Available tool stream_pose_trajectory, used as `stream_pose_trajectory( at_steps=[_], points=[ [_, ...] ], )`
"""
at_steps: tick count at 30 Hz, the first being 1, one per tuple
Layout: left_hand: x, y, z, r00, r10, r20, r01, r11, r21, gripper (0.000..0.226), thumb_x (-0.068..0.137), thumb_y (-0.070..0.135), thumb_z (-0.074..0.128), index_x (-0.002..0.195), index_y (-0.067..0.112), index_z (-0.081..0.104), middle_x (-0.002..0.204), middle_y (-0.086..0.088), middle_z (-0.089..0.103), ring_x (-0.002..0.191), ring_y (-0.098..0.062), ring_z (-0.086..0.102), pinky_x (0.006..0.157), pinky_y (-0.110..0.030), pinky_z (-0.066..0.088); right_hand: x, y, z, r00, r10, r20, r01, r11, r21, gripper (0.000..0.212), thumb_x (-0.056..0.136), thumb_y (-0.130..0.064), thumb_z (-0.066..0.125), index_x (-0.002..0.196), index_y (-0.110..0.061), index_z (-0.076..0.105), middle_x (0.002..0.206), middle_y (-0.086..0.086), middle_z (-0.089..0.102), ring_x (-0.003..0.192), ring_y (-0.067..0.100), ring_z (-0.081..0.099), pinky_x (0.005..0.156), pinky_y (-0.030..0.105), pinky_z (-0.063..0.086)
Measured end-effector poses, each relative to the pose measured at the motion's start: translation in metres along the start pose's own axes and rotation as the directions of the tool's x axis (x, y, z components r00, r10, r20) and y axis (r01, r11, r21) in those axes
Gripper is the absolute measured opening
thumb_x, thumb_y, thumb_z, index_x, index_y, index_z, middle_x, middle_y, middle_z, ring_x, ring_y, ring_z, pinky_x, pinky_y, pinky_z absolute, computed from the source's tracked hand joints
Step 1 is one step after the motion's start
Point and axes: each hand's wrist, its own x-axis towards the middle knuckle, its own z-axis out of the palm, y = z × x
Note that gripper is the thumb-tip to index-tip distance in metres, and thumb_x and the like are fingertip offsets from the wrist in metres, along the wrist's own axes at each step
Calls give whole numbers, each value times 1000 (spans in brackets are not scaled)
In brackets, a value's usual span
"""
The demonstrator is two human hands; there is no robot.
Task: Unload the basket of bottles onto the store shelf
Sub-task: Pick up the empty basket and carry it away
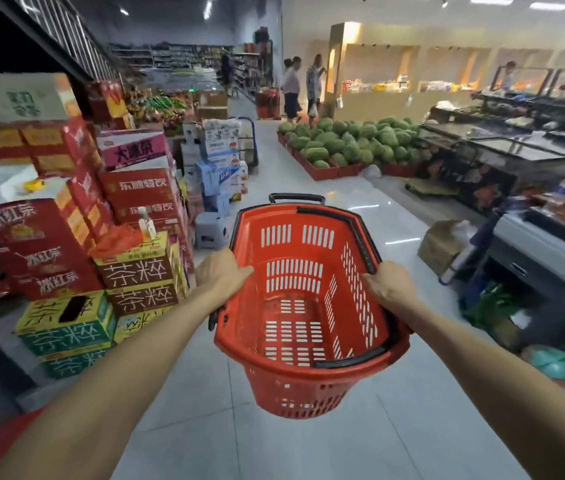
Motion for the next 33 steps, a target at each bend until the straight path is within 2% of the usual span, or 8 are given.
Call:
stream_pose_trajectory(
  at_steps=[6, 10, 13, 16, 21, 25, 29, 33],
  points=[
    [178, 81, 56, 1000, 26, 12, -26, 1000, -2, 43, 87, 53, 72, 101, 14, 59, 93, -6, 68, 82, -29, 70, 74, -40, 61, 199, 5, 10, 999, 13, -31, -12, 1000, 25, 29, 92, -43, 58, 86, -15, 66, 79, 3, 72, 69, 22, 71, 75, 41, 64],
    [289, 130, 82, 999, 26, 24, -25, 999, -26, 43, 85, 56, 70, 96, 15, 62, 86, -5, 69, 74, -27, 69, 70, -39, 62, 318, -11, 1, 999, 16, -29, -16, 1000, 9, 29, 90, -37, 59, 80, -11, 66, 78, 6, 71, 70, 26, 69, 72, 38, 61],
    [366, 151, 95, 1000, 17, 2, -17, 999, -35, 41, 87, 54, 70, 94, 14, 60, 81, -3, 66, 68, -23, 64, 56, -32, 50, 404, -35, -3, 999, -15, -38, 14, 999, -43, 27, 89, -32, 61, 77, -7, 62, 81, 10, 68, 73, 32, 65, 67, 34, 51],
    [447, 162, 112, 1000, -15, -16, 14, 998, -68, 37, 90, 50, 70, 90, 16, 56, 78, -2, 62, 64, -18, 58, 51, -28, 37, 489, -64, 7, 999, -35, -23, 34, 999, -30, 28, 90, -34, 61, 71, -14, 58, 79, 8, 69, 71, 28, 67, 65, 34, 54],
    [603, 162, 149, 1000, -22, -21, 20, 994, -107, 34, 89, 44, 72, 78, 19, 52, 77, -3, 66, 62, -16, 59, 51, -30, 45, 635, -112, 55, 999, -46, -15, 46, 999, -3, 28, 91, -40, 62, 80, -14, 64, 75, 2, 70, 67, 22, 69, 64, 33, 59],
    [732, 162, 171, 1000, -1, -6, 0, 991, -132, 31, 88, 42, 72, 75, 20, 54, 68, 2, 64, 57, -15, 61, 49, -28, 46, 749, -155, 92, 1000, -29, -6, 29, 999, -26, 30, 93, -40, 62, 83, -12, 64, 72, 0, 65, 62, 16, 62, 55, 27, 46],
    [856, 179, 183, 1000, 13, 15, -11, 994, -111, 30, 86, 45, 71, 79, 18, 62, 68, 1, 68, 56, -17, 66, 55, -36, 60, 859, -194, 109, 1000, 10, -27, -11, 999, -33, 27, 92, -35, 62, 80, -11, 64, 77, 6, 69, 66, 22, 65, 61, 32, 56],
    [968, 213, 202, 996, 83, 44, -78, 992, -98, 26, 91, 44, 69, 88, 20, 61, 75, 3, 68, 59, -13, 63, 48, -25, 41, 966, -214, 116, 998, 36, -48, -37, 999, -17, 22, 92, -34, 63, 82, -14, 63, 66, -4, 60, 58, 13, 58, 49, 23, 39]
  ],
)
